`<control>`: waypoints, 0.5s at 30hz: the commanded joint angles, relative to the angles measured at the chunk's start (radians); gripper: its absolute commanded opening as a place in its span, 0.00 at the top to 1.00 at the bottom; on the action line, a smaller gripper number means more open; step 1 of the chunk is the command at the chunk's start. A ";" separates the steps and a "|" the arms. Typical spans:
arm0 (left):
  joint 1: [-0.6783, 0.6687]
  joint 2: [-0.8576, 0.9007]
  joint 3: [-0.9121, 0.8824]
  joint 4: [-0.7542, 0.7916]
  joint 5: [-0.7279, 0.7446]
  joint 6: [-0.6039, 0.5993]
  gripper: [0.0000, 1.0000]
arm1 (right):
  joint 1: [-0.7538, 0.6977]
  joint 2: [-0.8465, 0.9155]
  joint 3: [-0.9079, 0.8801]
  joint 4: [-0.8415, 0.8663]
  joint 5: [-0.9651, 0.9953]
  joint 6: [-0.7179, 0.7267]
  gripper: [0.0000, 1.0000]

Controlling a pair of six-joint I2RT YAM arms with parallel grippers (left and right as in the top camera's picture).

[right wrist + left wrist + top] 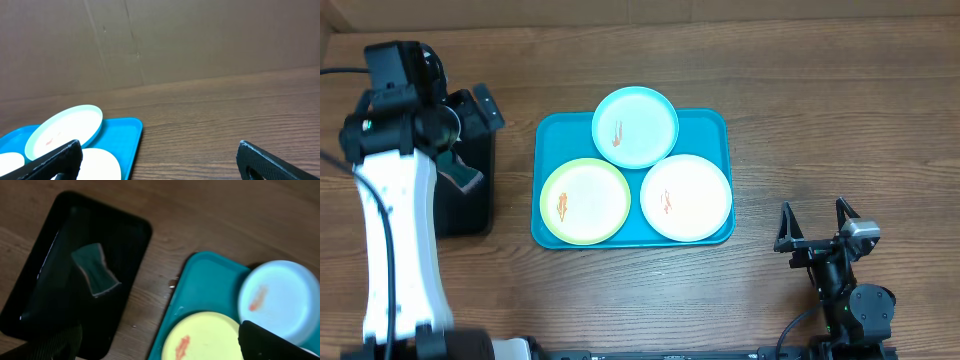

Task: Clean dirty plates on tray and stack at the side
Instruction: 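Move the left gripper to the black basin and grasp the green sponge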

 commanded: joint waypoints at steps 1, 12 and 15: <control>0.042 0.106 0.016 0.028 -0.066 -0.016 0.00 | -0.003 -0.007 -0.010 0.008 0.005 -0.003 0.00; 0.234 0.365 0.016 0.055 -0.017 -0.256 0.00 | -0.003 -0.007 -0.010 0.008 0.005 -0.003 0.00; 0.257 0.414 0.016 0.056 0.024 -0.255 0.00 | -0.003 -0.007 -0.010 0.008 0.005 -0.003 0.00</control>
